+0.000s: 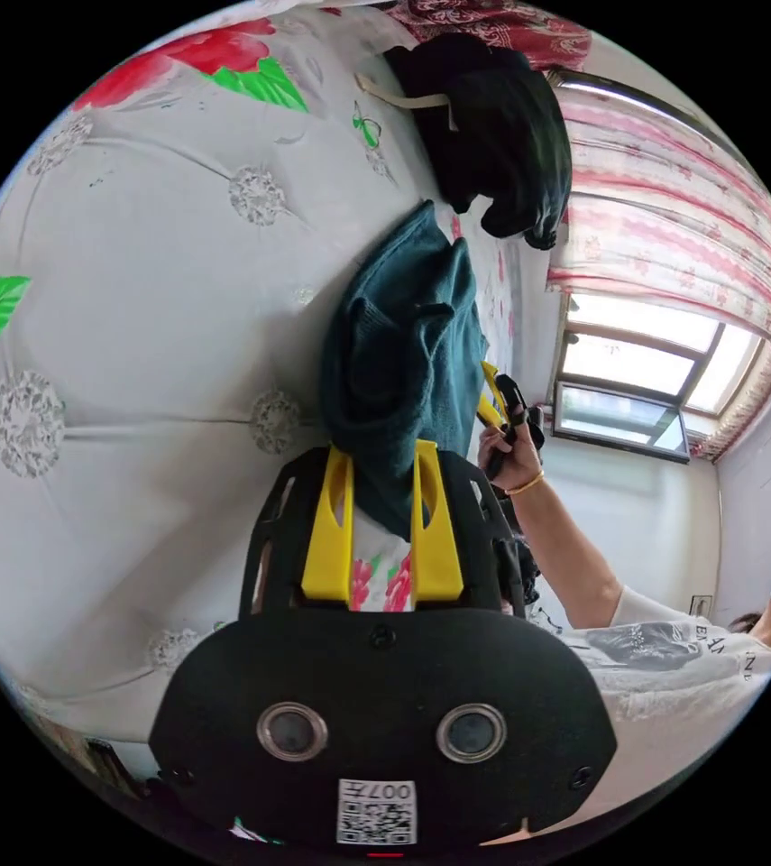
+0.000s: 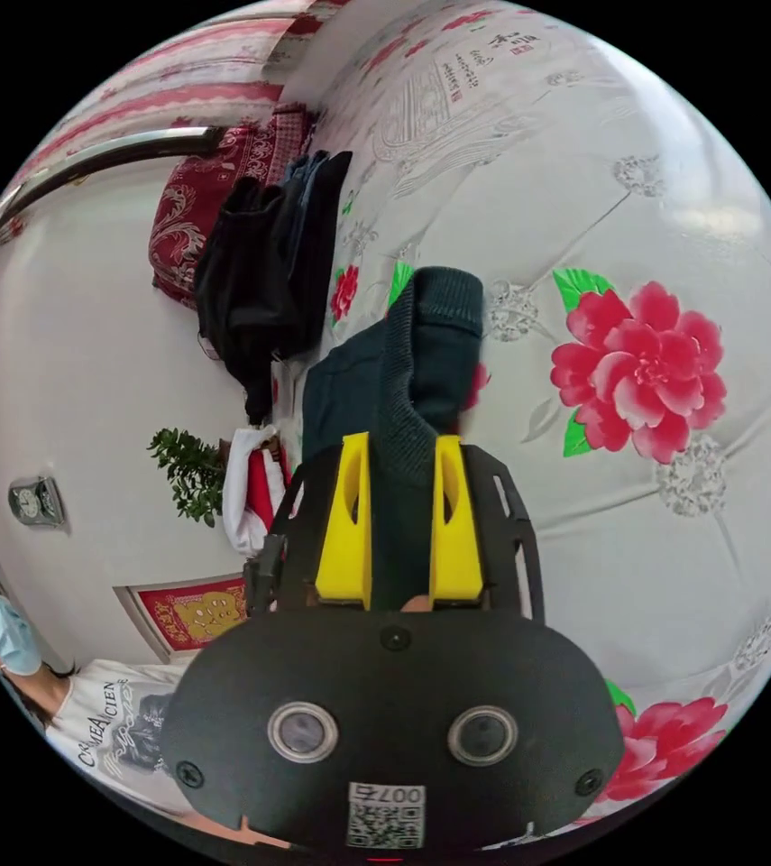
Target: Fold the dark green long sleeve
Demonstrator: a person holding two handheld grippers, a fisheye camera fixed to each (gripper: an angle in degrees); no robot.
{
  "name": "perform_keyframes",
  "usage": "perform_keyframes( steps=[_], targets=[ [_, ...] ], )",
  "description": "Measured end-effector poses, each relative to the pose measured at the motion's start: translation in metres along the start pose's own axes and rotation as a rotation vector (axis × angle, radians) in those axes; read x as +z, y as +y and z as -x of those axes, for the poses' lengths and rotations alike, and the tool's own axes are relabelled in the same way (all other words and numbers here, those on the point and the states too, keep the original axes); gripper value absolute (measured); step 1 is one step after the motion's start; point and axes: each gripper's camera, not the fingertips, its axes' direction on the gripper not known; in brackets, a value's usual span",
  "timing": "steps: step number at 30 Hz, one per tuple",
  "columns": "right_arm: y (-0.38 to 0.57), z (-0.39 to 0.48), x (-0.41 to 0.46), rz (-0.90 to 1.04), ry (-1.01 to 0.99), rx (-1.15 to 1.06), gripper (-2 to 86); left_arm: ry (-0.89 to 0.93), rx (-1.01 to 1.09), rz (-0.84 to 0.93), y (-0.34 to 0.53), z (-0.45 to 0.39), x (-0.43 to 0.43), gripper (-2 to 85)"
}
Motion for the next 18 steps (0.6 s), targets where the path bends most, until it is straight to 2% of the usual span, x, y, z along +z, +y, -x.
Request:
perform_keyframes(
  steps=[3, 5, 8, 12, 18],
  targets=[
    [0.006, -0.004, -0.008, -0.024, -0.124, 0.013, 5.0, 0.023, 0.072, 0.021, -0.005, -0.029, -0.011, 7.4],
    [0.023, -0.008, -0.020, -0.042, -0.348, 0.027, 3.1, 0.055, 0.120, 0.016, -0.011, -0.053, -0.023, 6.7],
    [0.040, 0.002, -0.033, -0.061, -0.555, 0.058, 1.5, 0.098, 0.211, -0.010, -0.035, -0.102, -0.044, 6.3],
    [0.030, 0.063, -0.058, -0.092, -0.628, -0.048, 0.7, 0.173, 0.355, -0.009, -0.097, -0.184, -0.068, 6.0],
    [-0.004, 0.206, -0.106, -0.256, -0.750, -0.314, 0.6, 0.212, 0.605, -0.055, -0.185, -0.331, -0.119, 5.9]
  ],
)
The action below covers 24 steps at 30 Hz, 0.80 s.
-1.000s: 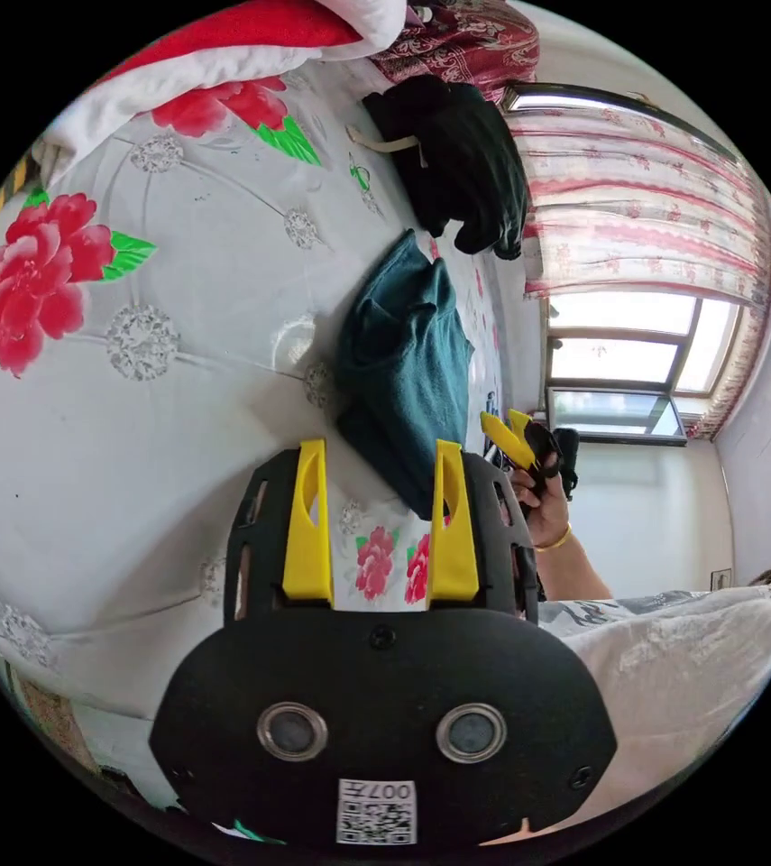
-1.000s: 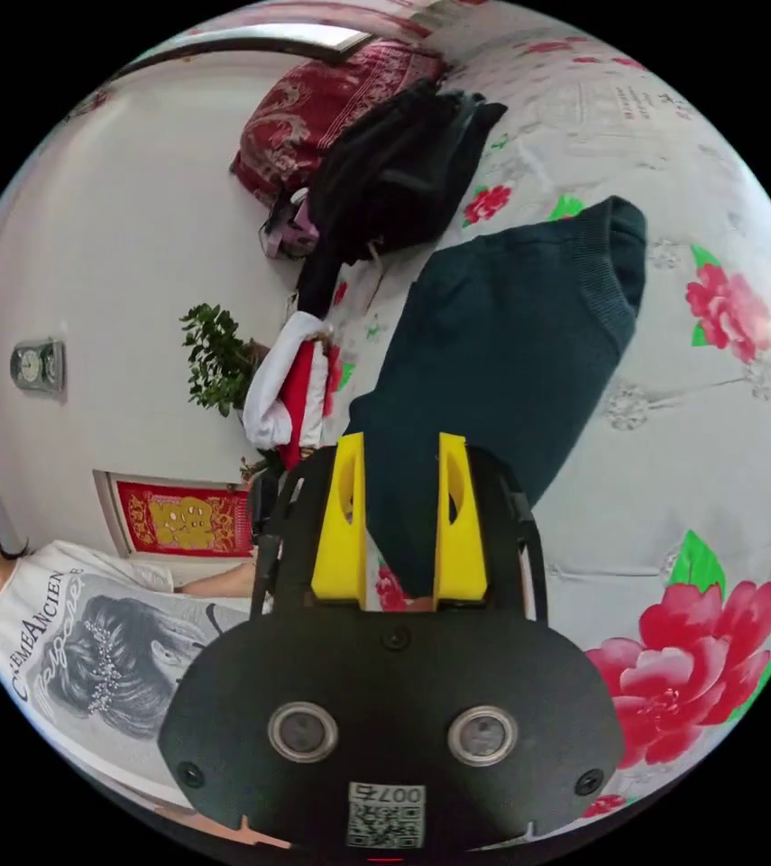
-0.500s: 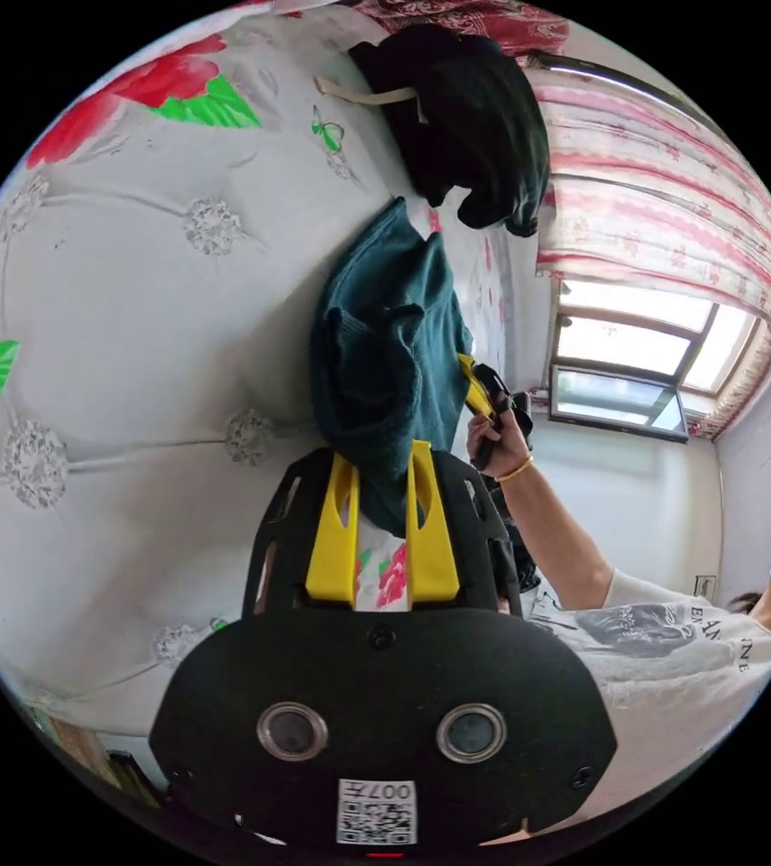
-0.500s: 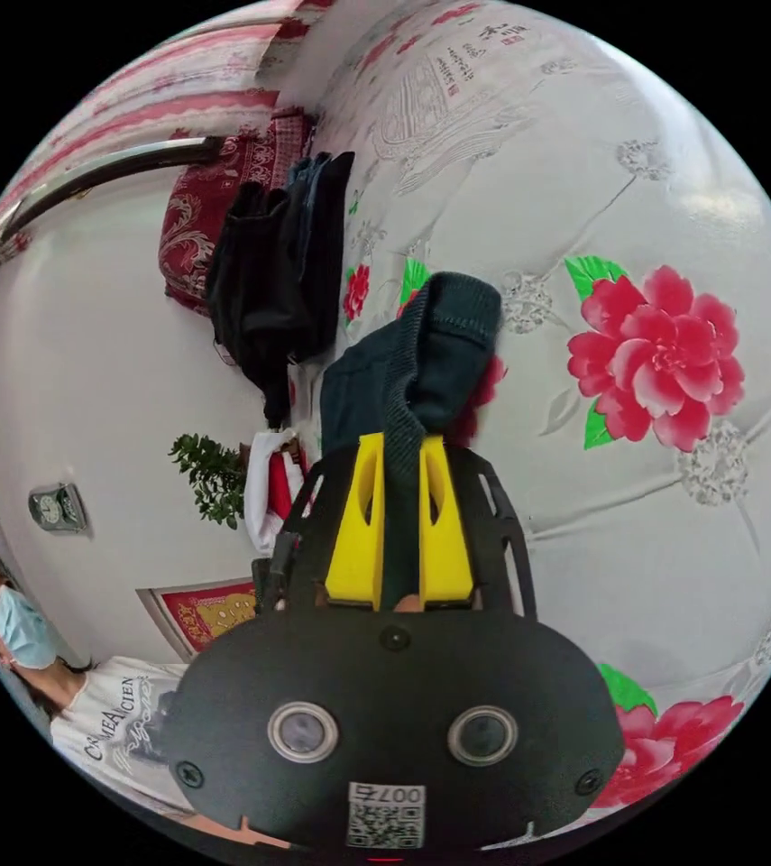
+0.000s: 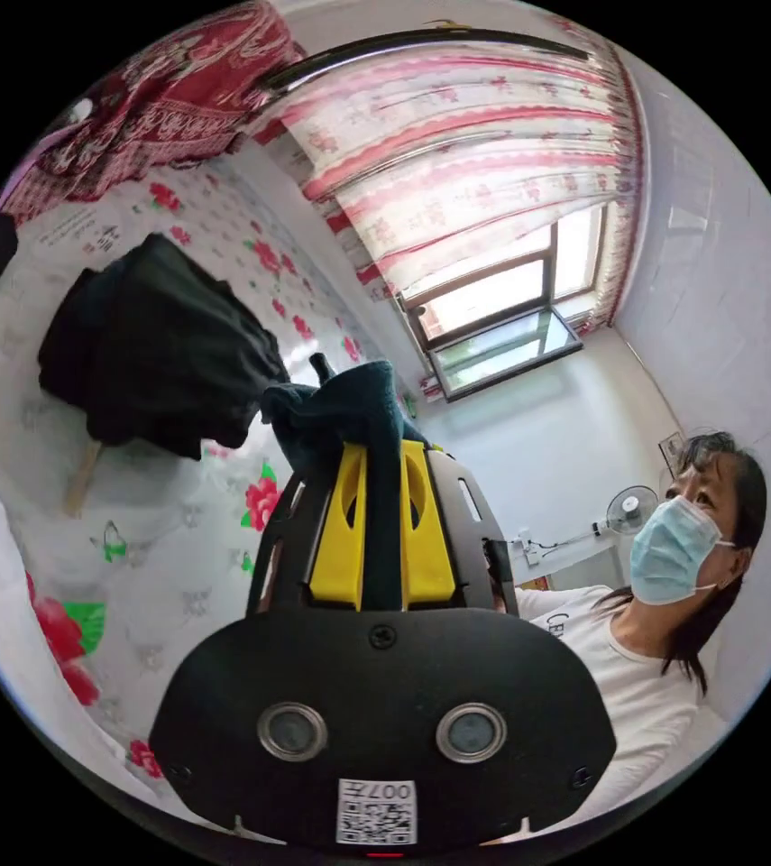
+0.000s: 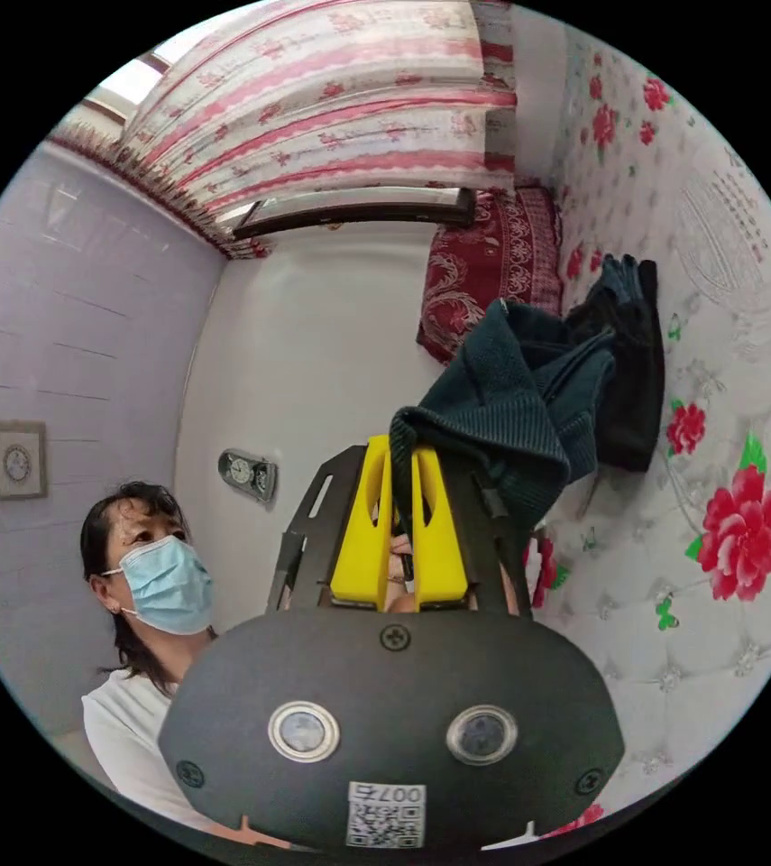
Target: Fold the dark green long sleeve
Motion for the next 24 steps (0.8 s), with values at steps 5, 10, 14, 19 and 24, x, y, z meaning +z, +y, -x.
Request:
perform_keyframes(
  steps=[5, 10, 14, 19, 24],
  targets=[
    [-0.051, 0.024, 0.083, -0.115, 0.140, -0.044, 1.5, -0.312, -0.018, -0.115, -0.106, -0.007, -0.009, 7.6],
    [-0.019, -0.031, 0.121, 0.100, 0.569, -0.079, 2.5, -0.794, -0.106, -0.087, -0.057, 0.046, 0.044, 8.5],
    [0.095, -0.078, 0.103, 0.427, 1.009, -0.124, 3.2, -0.902, 0.035, 0.149, 0.055, 0.057, 0.140, 8.2],
    [0.252, -0.078, 0.073, 0.873, 1.490, -0.183, 3.5, -0.927, 0.114, 0.544, 0.234, 0.042, 0.285, 7.6],
    [0.325, -0.059, 0.069, 0.852, 1.621, -0.144, 2.3, -0.979, 0.200, 0.662, 0.297, 0.002, 0.367, 4.7]
  ],
)
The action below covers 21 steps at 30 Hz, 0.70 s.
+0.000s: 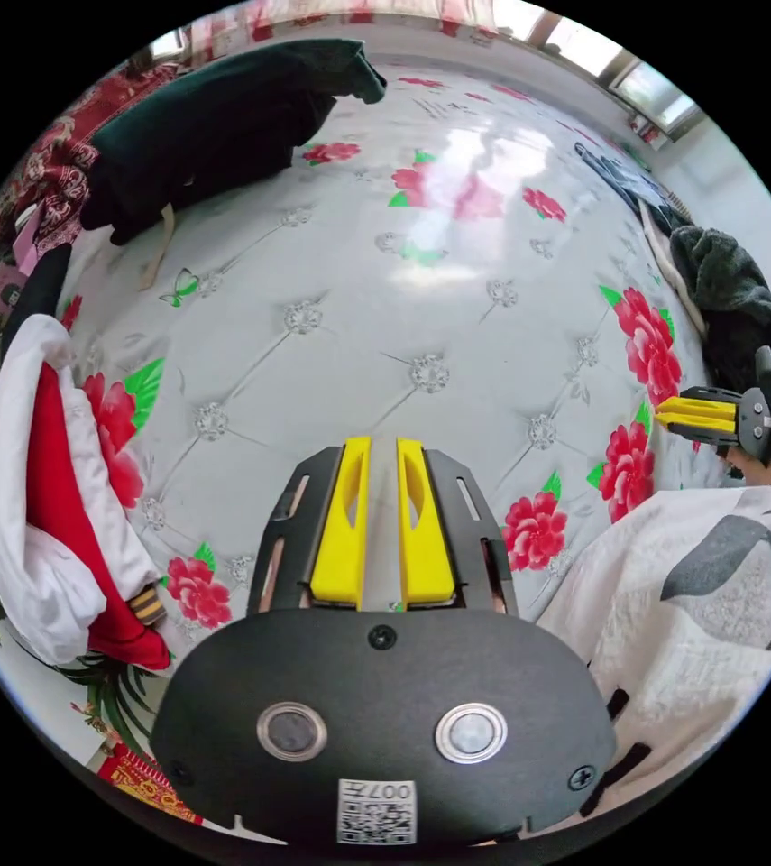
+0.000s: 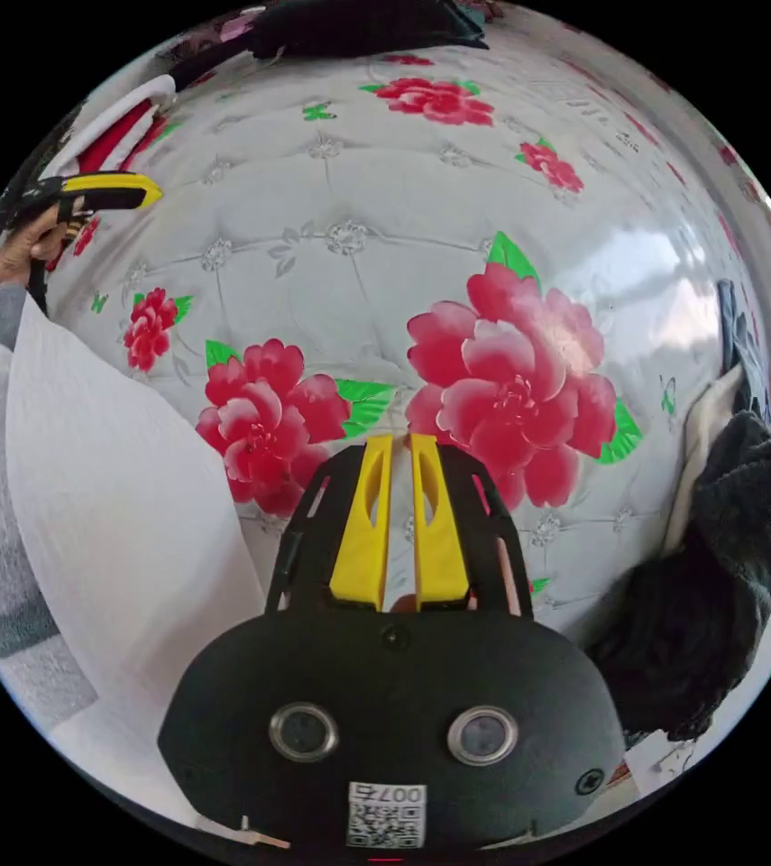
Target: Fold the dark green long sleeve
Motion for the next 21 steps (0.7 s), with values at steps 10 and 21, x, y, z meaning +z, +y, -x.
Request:
perform_keyframes(
  steps=[10, 21],
  targets=[
    [0.077, -0.105, -0.053, -0.383, -0.236, 0.606, 5.0, -0.110, 0.152, 0.156, -0.088, -0.083, 0.024, 4.4],
    [0.281, -0.348, -0.208, -0.646, 0.487, 1.345, 10.2, -0.076, 0.115, 0.161, -0.115, -0.077, 0.021, 3.8]
  ],
)
